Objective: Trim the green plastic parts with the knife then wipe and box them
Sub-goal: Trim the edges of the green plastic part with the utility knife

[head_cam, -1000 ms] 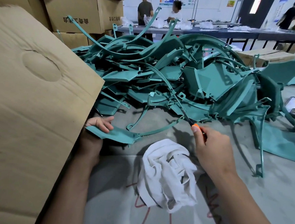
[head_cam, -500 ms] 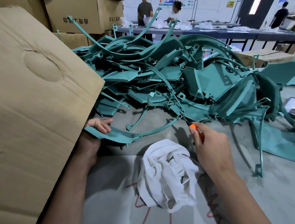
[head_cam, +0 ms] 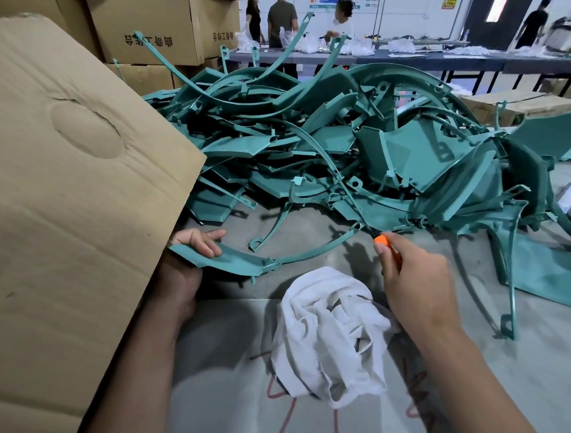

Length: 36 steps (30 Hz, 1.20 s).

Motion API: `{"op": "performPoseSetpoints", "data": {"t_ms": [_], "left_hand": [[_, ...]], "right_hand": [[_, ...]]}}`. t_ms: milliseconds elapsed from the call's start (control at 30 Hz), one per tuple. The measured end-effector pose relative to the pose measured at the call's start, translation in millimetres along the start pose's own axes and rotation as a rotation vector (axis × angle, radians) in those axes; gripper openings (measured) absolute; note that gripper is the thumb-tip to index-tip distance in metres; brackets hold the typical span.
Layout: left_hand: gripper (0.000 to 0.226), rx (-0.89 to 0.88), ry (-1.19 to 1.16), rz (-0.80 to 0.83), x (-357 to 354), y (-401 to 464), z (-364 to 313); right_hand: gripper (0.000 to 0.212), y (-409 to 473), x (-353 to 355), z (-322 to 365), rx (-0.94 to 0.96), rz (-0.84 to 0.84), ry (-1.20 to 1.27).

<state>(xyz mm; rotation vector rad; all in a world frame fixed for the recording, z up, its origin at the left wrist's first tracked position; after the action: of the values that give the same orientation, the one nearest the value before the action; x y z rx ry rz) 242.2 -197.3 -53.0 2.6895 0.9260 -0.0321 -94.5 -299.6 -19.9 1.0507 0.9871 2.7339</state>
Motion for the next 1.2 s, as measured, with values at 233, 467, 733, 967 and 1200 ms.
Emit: {"op": "performPoseSetpoints", "data": {"t_ms": [233,467,733,967,1200], "left_hand": [[0.061,0.021,-0.038,-0.059,-3,-3,-1],[0.066,-0.089,-0.064,0.007,-26,-7,-8],[0.082,-0.186,-0.1,0.165,-31,5,5],[0.011,-0.436,-0.202,0.428,-47,-9,-26],[0.013,-0.386,-0.173,0.469,-45,-5,-28]], "right_hand": [[0.032,-9,-25,20,0.029,0.337,0.17],[0.038,-16,-35,51,0.193,0.407,0.192],[0.04,-21,-40,55,0.222,0.477,0.297],[0.038,-20,-32,53,0.176,0.479,0.467],[0.048,-22,-32,55,0.213,0.538,0.425]]}}
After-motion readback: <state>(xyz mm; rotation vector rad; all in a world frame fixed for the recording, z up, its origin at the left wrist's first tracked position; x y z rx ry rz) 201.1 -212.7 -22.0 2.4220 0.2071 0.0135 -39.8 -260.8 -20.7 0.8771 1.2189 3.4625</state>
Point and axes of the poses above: each hand's wrist, its own y-axis towards the middle knuckle, its own x-axis out of the back of the hand, z = x × y, the point moved 8 cm from there along y, towards the middle knuckle, and after that the axes turned 6 degrees about y, right-handed, at the moved point
